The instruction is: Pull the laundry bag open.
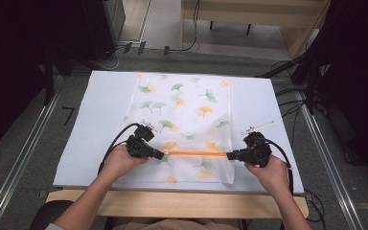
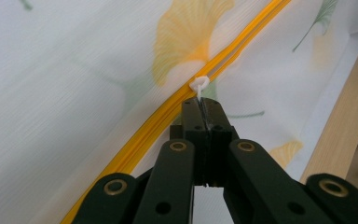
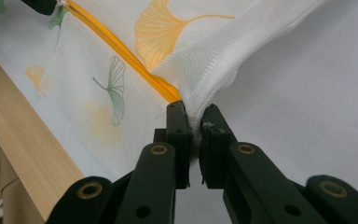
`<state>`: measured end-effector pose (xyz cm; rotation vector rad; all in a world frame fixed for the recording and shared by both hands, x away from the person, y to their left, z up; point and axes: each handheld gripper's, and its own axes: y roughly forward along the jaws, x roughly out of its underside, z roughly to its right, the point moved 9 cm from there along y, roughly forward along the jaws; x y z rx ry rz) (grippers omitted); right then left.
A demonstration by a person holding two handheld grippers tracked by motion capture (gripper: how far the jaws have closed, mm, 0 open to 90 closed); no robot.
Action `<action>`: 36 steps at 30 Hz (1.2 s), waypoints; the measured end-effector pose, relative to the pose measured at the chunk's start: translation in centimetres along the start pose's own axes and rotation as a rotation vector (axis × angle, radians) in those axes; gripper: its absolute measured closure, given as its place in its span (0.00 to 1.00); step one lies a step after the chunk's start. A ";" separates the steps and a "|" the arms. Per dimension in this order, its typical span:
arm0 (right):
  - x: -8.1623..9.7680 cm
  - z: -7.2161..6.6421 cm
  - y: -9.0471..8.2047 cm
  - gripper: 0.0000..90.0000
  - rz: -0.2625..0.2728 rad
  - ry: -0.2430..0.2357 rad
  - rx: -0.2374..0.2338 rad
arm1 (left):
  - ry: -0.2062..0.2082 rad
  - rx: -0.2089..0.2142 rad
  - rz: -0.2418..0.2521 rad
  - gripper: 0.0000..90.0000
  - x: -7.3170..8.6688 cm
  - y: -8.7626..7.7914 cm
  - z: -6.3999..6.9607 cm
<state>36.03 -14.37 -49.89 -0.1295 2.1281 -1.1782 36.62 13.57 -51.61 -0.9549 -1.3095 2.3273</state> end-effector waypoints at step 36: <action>-0.1 0.3 0.2 0.96 -0.008 0.000 0.001 | -0.031 0.009 0.028 1.00 0.9 -1.2 -1.1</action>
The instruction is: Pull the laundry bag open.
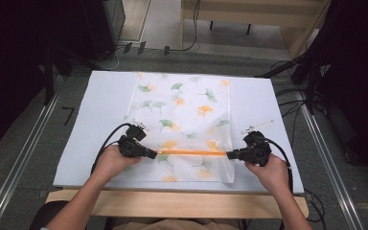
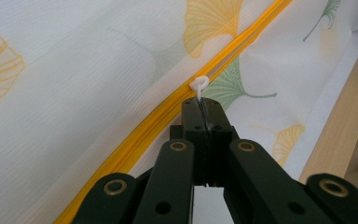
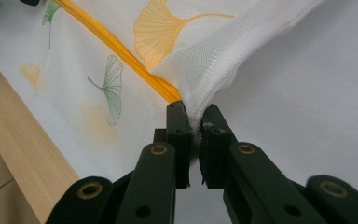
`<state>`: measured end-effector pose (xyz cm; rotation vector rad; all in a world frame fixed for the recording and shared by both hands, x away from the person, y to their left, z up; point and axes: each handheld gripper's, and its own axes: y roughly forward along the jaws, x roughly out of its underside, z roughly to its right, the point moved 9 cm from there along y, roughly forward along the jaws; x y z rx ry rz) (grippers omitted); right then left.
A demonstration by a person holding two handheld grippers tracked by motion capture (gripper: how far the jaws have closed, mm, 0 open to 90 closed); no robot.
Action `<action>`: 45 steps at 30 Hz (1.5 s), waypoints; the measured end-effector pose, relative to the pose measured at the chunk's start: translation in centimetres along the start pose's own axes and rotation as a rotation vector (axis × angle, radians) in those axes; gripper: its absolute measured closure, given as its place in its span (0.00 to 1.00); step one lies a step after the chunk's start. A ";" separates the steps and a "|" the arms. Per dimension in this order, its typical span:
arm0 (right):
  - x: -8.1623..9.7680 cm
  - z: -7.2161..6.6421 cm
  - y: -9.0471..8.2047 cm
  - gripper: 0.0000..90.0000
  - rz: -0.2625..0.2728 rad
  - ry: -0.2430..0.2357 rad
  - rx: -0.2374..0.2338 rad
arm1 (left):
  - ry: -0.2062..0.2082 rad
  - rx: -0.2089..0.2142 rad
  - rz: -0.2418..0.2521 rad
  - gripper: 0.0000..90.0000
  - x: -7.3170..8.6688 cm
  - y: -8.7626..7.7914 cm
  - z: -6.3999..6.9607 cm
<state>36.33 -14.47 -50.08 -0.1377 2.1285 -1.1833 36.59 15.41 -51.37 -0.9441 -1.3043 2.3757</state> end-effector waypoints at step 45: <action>0.0 0.1 0.1 0.95 -0.002 0.000 0.002 | -0.034 -0.012 0.005 1.00 1.3 -1.6 -1.9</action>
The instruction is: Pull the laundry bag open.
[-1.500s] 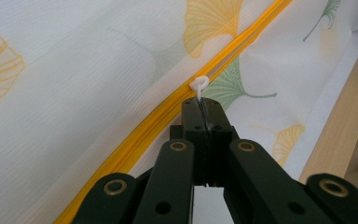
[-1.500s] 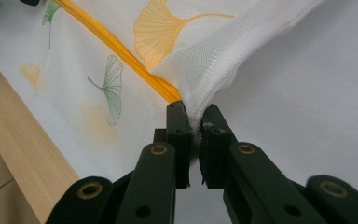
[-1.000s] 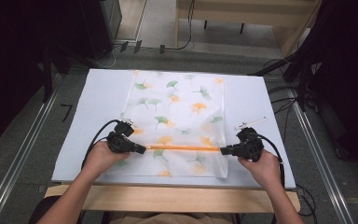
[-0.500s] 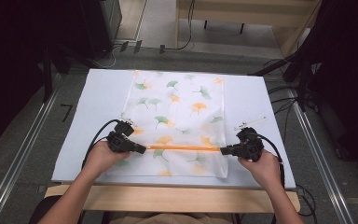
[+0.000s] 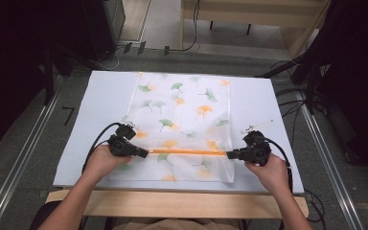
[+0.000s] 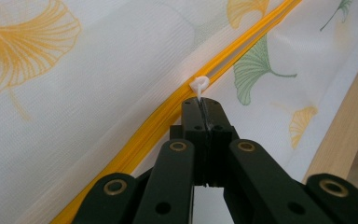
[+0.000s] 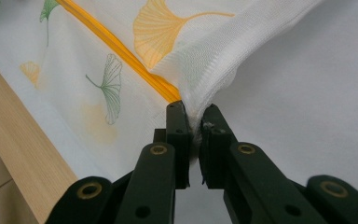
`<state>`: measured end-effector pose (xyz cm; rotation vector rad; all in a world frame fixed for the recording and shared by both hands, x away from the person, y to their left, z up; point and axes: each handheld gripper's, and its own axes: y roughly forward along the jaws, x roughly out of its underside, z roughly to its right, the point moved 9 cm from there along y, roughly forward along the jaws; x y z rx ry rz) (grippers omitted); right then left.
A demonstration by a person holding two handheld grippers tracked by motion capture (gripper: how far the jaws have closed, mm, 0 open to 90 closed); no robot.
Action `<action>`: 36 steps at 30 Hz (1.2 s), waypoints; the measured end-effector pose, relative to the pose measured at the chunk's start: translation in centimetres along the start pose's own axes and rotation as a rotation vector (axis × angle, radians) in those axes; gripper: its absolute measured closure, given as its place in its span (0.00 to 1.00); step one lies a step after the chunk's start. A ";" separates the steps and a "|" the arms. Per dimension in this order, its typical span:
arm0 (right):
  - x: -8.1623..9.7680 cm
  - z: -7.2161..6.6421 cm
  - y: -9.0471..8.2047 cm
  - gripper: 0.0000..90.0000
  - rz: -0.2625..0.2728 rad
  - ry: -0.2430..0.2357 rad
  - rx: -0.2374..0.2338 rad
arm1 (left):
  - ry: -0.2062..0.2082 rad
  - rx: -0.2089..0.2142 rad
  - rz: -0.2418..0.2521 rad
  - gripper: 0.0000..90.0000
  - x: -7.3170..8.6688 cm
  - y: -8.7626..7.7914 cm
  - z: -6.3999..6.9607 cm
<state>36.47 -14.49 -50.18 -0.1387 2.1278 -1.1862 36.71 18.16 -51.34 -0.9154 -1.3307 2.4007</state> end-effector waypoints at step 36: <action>0.0 0.3 0.2 0.95 -0.009 0.008 0.003 | -0.062 -0.035 0.011 1.00 1.7 -2.1 -2.3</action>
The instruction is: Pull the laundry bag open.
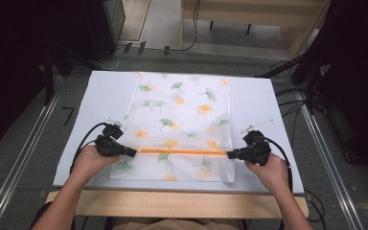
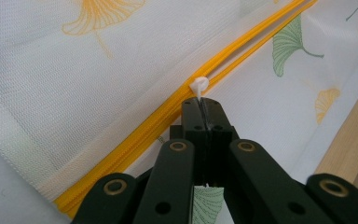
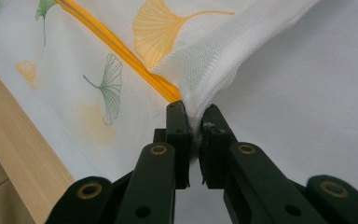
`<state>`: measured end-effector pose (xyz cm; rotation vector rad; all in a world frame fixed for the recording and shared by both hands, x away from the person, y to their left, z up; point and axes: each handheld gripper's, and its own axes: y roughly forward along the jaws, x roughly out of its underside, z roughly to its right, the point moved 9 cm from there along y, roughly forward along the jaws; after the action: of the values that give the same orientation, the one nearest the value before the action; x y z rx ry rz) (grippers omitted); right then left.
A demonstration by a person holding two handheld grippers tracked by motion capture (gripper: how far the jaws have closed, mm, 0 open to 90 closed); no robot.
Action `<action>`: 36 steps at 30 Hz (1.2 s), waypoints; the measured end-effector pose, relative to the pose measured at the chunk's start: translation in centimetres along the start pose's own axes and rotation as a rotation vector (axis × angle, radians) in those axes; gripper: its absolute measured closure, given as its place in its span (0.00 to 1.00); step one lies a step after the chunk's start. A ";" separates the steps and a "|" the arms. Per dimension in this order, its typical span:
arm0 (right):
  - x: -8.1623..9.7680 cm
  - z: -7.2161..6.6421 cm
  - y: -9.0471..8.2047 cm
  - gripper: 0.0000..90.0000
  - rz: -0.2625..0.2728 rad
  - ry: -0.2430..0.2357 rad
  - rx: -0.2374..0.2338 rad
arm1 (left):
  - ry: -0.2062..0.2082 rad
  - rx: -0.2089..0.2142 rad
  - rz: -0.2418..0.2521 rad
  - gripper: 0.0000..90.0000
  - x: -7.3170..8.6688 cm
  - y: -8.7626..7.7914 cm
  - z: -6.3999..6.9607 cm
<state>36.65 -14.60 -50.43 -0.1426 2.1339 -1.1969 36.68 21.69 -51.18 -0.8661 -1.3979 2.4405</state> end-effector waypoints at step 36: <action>0.0 0.1 0.1 0.95 -0.009 0.000 0.002 | -0.054 -0.028 0.017 1.00 1.9 -2.1 -2.5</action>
<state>36.76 -14.62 -50.48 -0.1515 2.1342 -1.2035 36.39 25.48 -51.07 -0.8277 -1.4528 2.4796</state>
